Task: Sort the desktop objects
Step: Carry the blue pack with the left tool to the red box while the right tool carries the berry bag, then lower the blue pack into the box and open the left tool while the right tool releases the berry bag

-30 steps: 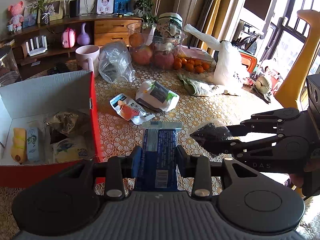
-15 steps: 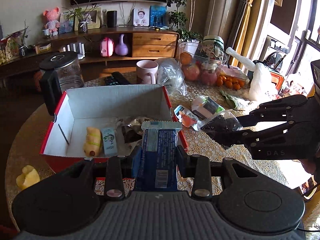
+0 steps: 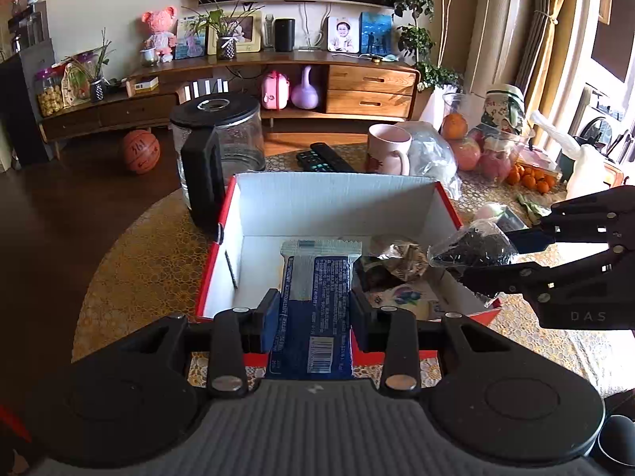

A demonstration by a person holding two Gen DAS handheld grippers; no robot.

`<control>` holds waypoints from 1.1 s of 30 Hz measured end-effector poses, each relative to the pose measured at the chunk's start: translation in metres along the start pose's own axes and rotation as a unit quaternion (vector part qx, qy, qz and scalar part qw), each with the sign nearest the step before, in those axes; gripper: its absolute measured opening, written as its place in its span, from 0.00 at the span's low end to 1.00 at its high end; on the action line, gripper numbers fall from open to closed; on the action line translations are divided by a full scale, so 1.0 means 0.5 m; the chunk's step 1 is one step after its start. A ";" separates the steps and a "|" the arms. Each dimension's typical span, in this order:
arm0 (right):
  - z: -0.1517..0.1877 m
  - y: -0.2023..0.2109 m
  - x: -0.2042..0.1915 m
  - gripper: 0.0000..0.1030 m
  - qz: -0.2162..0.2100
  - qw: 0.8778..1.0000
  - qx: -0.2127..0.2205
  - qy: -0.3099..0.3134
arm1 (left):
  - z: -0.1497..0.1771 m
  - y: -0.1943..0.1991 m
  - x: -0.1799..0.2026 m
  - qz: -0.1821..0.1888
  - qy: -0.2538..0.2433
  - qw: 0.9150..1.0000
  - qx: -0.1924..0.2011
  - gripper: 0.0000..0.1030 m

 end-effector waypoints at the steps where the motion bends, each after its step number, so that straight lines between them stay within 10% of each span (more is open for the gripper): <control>1: -0.001 -0.009 -0.003 0.33 0.000 1.000 -0.002 0.002 | -0.003 -0.009 -0.010 -0.006 0.000 1.000 -0.001 0.34; 33: 0.044 -0.212 0.018 0.33 0.012 0.997 -0.074 -0.005 | 0.026 -0.276 -0.067 -0.035 0.011 0.997 -0.062 0.34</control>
Point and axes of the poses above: each gripper's, at about its wrist camera, not at the fingertips, and y roughly against the way its jaws point, x to its right, z to its underside, the point moved 4 cm from there along -y, roughly the way its jaws point, and after that the axes turned 13 degrees about x, right-handed, at the moved point
